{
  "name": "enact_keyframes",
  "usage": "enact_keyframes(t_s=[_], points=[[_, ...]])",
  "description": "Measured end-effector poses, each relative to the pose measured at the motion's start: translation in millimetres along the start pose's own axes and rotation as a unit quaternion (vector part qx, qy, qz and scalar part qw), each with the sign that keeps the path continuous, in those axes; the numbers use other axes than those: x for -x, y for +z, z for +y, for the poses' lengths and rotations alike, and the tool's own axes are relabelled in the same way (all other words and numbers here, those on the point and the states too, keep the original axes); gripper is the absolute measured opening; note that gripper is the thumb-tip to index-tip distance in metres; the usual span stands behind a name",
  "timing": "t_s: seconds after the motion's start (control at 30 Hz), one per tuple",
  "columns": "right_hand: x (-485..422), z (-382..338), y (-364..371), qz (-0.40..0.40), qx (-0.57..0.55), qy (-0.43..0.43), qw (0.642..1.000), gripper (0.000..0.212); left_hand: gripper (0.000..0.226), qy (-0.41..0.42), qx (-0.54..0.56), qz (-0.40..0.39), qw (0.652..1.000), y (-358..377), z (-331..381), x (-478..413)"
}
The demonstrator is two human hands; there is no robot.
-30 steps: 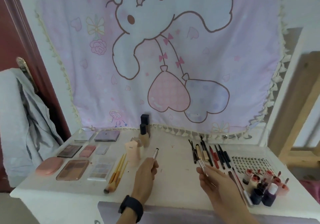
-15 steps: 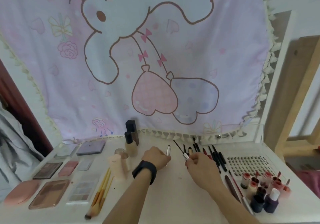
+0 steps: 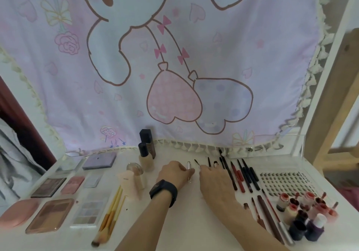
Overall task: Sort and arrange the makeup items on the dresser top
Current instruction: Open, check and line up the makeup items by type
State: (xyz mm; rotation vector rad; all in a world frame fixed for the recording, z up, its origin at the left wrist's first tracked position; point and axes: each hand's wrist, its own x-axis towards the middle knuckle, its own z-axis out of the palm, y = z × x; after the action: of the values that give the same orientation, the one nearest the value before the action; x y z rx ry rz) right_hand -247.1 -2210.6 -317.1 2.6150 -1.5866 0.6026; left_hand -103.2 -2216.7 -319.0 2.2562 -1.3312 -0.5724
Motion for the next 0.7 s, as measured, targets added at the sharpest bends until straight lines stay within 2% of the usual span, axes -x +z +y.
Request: enact_keyframes(t_s=[0.03,0.07,0.13,0.23,0.47,0.7], points=[[0.0,-1.8,1.8,0.013,0.019,-0.018,1.0,0.031,0.029,0.003,0.007,0.001,1.0,-0.4,-1.7,0.4],[0.5,-3.6,4.2,0.011,0.027,-0.025,0.999,0.031,0.028,0.009,0.012,-0.001,1.0,-0.9,-3.6,0.6],[2.3,-6.1,9.4,-0.041,0.026,-0.019,0.999,0.01,0.025,0.02,0.02,-0.006,1.0,-2.7,-6.0,-0.1],[4.4,-3.7,23.7,-0.075,0.045,-0.018,0.996,0.029,0.021,0.027,0.031,-0.01,0.999,-3.9,-6.5,-0.8],[3.7,0.1,13.0,-0.083,0.099,-0.032,0.991,0.036,0.015,0.037,0.05,-0.017,0.998,3.6,-1.7,-4.0],[8.2,6.4,6.8,-0.072,0.064,-0.017,0.995,0.038,0.018,0.05,0.055,-0.022,0.997,13.3,7.4,-4.7]])
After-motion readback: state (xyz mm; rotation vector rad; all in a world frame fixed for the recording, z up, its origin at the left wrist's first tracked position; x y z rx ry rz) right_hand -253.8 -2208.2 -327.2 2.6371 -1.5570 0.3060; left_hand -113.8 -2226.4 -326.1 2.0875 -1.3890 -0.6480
